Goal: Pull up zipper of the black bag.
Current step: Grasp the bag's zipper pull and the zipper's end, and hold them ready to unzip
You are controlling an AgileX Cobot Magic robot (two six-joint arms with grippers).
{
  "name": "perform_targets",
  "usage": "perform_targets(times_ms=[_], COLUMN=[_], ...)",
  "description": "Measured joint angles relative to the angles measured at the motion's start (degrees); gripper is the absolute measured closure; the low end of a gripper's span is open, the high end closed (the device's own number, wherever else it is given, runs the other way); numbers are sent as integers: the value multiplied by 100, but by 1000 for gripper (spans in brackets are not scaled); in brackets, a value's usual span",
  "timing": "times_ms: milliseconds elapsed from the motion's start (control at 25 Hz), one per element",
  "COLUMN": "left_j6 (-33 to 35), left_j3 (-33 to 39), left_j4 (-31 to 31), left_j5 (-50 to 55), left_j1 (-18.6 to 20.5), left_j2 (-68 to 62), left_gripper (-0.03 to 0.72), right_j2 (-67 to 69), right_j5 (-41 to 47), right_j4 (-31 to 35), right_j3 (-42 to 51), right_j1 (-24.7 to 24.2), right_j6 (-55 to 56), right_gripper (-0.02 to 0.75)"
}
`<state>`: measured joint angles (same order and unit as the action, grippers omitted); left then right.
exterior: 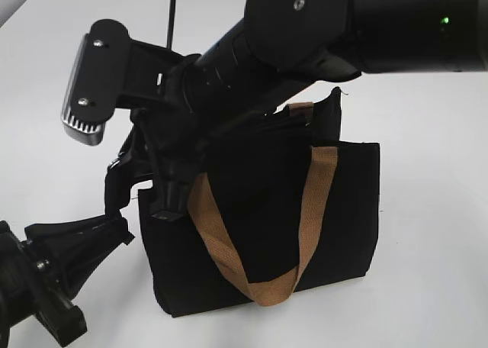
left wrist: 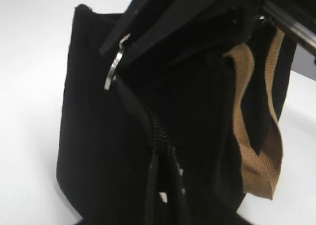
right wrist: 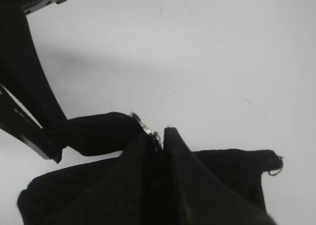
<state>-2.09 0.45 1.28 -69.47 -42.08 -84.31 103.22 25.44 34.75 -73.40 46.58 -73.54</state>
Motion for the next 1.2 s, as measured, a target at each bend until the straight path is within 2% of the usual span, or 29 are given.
perform_targets(times_ms=[80, 320, 640, 1040, 1200], left_j6=[0, 0, 42, 44, 44], left_j3=[0, -31, -113, -103, -61], left_j4=[-128, -1337, -1865, -1581, -1696], left_j5=[87, 567, 633, 424, 83], left_j1=[0, -6, -62, -69, -64], left_j2=[0, 7, 13, 12, 12], left_gripper=[671, 671, 672, 672, 672], right_j2=[-15, -334, -492, -567, -590], right_j5=[-5, 176, 524, 668, 998], right_j4=[0, 7, 90, 121, 121], right_j3=[0, 23, 29, 29, 29], right_j1=[0, -13, -194, -248, -259], right_j6=[0, 43, 504, 715, 720], right_gripper=[673, 673, 673, 673, 673])
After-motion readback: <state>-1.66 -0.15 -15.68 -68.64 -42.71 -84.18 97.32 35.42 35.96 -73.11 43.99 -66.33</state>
